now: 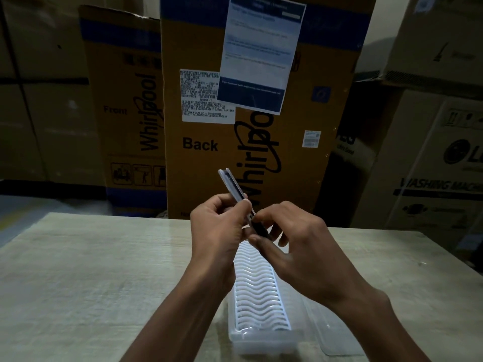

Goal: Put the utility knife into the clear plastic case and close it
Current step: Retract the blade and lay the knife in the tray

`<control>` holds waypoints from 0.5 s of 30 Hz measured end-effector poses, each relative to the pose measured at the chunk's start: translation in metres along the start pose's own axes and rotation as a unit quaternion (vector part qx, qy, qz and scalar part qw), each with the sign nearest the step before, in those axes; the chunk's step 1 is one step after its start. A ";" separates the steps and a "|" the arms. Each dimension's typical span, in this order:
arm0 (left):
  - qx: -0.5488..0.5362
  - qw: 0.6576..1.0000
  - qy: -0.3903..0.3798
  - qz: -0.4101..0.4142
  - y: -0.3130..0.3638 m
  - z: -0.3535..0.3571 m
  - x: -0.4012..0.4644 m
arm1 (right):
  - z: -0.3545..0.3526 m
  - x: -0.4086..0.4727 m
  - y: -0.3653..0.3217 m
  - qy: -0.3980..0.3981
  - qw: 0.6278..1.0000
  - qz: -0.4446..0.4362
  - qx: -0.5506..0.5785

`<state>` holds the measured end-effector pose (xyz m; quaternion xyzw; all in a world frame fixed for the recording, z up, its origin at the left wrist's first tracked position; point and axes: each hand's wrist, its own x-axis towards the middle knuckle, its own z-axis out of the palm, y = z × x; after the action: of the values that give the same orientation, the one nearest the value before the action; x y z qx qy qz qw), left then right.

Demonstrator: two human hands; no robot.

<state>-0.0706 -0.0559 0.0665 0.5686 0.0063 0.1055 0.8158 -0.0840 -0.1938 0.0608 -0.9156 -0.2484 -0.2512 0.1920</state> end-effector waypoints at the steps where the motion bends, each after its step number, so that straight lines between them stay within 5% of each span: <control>1: 0.014 1.000 -0.001 0.003 -0.002 0.000 0.000 | -0.001 0.000 0.000 -0.004 1.000 0.007 0.000; 6: 0.102 0.994 -0.020 0.026 -0.006 0.001 0.001 | -0.005 -0.001 -0.001 -0.019 0.998 0.059 0.017; 8: 0.217 0.973 -0.042 0.061 -0.007 0.000 0.006 | -0.006 -0.001 -0.003 -0.033 0.995 0.087 0.030; 11: 0.503 0.850 -0.021 0.156 -0.011 -0.014 0.021 | -0.001 -0.002 -0.004 -0.077 0.985 0.149 0.029; 15: 0.596 0.759 0.022 0.261 -0.007 -0.036 0.036 | 0.018 -0.002 -0.001 -0.122 0.969 0.213 0.002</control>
<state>-0.0391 -0.0181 0.0513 0.9173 -0.0624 0.3014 0.2527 -0.0793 -0.1848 0.0458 -0.9709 -0.0696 -0.0901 0.2106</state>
